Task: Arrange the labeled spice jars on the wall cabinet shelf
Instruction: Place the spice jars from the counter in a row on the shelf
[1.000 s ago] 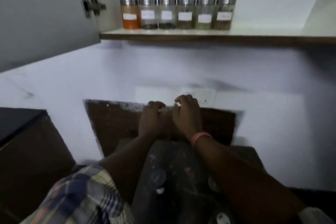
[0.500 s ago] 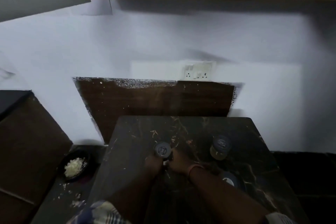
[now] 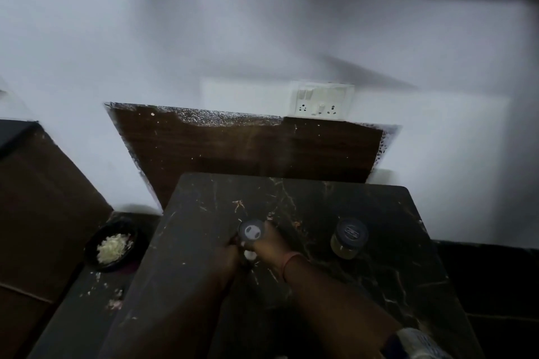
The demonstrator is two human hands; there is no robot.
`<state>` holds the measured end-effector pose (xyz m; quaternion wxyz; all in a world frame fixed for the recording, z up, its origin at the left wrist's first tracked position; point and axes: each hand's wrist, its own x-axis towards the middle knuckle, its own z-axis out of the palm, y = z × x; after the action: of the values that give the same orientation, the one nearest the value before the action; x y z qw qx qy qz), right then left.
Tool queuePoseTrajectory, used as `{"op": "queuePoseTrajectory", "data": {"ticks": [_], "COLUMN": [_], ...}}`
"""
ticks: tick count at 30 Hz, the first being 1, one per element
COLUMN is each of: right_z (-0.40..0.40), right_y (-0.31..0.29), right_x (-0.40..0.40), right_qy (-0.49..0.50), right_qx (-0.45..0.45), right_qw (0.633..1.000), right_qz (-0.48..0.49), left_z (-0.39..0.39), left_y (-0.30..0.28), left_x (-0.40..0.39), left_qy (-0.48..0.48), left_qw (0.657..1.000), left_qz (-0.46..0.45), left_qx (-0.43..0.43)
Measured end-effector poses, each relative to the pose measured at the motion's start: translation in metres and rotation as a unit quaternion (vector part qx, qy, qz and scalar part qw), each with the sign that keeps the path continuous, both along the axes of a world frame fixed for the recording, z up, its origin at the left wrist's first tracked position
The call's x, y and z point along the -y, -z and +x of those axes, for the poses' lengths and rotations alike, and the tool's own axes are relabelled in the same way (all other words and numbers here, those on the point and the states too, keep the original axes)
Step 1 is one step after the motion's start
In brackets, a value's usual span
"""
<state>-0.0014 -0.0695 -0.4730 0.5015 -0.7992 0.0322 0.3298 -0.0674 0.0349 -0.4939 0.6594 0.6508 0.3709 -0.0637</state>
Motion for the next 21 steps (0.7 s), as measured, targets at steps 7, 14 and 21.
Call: {"op": "queuePoseTrajectory", "data": {"ticks": [7,14,21], "right_z": [0.036,0.072,0.083], "right_y": [-0.036,-0.099,-0.149], "right_x": [0.002,0.046,0.073], "right_qy": [0.13,0.105,0.071], "right_qx": [0.103,0.148,0.093], "right_qw": [0.985,0.964,0.901], "right_qz": [0.048,0.194,0.418], "left_z": [0.033,0.065,0.077], "left_y": [-0.063,-0.132,-0.162], "left_x": [0.02,0.026,0.022], "left_qy": [0.004,-0.122,0.0], "left_qw": [0.982,0.958,0.906], "left_qz": [0.073,-0.032,-0.357], "left_qx": [0.175,0.257,0.225]}}
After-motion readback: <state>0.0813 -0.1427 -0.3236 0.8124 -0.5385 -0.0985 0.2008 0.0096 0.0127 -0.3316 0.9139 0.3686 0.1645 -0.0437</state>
